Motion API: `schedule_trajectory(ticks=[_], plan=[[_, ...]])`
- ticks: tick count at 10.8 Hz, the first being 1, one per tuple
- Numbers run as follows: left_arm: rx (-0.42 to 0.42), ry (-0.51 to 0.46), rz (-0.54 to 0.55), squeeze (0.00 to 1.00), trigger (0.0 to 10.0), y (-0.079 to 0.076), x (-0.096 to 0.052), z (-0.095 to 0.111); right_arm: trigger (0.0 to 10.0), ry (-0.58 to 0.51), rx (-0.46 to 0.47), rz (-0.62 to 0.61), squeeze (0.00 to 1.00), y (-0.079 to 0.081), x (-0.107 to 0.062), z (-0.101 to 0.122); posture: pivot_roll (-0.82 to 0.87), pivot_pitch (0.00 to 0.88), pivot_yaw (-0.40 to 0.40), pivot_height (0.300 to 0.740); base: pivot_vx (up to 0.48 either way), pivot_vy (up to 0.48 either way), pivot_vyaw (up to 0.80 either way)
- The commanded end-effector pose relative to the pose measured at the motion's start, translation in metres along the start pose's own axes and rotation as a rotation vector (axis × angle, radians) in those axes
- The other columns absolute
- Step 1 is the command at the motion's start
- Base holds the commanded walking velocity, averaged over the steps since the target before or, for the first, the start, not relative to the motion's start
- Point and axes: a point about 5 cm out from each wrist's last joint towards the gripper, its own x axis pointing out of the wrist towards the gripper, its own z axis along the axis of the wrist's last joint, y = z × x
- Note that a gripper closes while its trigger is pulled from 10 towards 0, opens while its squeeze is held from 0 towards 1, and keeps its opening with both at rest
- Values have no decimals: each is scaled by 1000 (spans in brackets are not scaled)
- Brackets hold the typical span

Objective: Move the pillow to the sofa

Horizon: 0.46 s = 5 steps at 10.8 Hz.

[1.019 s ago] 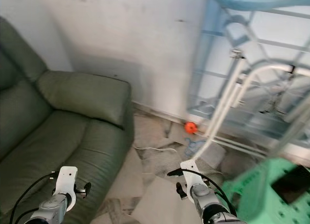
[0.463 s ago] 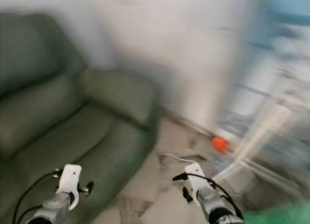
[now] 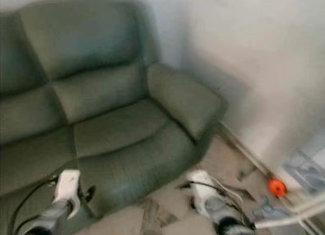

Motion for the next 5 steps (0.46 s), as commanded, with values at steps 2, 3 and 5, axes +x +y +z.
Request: schedule_trajectory(ticks=[2,3,5], plan=[[27,-30,-22,0,10000,-7,2,9,10000,14,-18,-13,0,-6,-1,-5,-8,0,15,740,0,0,800],[42,-25,-25,0,10000,-8,2,8,10000,14,-31,-10,0,-6,-1,-5,-8,0,15,740,0,0,800],[45,-21,-23,0,10000,-8,2,7,10000,14,-44,-5,0,-4,-1,-5,-8,0,17,740,0,0,800]])
